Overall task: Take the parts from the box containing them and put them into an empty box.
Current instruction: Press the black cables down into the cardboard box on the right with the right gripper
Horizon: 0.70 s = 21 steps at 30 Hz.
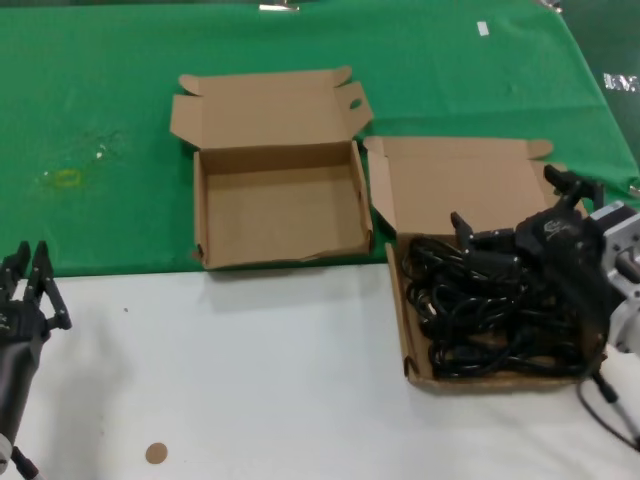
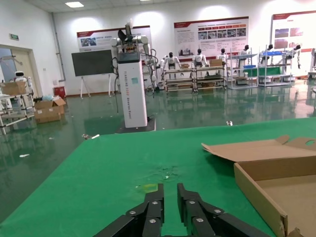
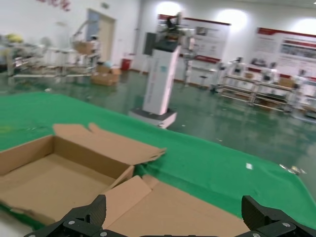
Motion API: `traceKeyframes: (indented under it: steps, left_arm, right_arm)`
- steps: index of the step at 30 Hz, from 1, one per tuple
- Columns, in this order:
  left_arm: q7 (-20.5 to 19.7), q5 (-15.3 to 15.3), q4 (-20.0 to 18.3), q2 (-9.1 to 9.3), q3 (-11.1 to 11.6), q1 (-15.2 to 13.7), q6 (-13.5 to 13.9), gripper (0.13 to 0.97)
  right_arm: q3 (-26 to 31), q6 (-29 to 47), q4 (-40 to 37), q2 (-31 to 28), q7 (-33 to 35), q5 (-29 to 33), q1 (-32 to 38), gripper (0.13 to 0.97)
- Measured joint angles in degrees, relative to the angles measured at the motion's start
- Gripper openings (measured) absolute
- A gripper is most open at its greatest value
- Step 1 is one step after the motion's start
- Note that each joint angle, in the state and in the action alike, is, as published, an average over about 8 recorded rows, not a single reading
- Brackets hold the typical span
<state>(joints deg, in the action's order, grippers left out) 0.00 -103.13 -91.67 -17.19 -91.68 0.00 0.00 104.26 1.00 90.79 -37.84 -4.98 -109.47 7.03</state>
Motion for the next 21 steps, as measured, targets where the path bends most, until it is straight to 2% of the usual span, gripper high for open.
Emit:
traceKeyframes:
  steps: [2,10,14,21]
  left_arm:
    - [0.00,0.00,0.00,0.00,0.00,0.00,0.00,0.253]
    - [0.00,0.00,0.00,0.00,0.00,0.00,0.00,0.169]
    - [0.00,0.00,0.00,0.00,0.00,0.00,0.00,0.162]
    - [0.00,0.01,0.00,0.00,0.00,0.00,0.00,0.152]
  right_arm:
    - [0.75,1.64,0.10,-2.59,-0.96,0.01,0.75,0.966]
    - [0.53,12.41,-0.02,-12.09,-3.37,1.57,3.87,0.966]
    - [0.20,17.65,-0.16,-15.70,-4.36,2.88,5.61,0.966]
    - [-0.02,27.64,-1.23,-20.09,-1.91,5.07,8.62,0.966]
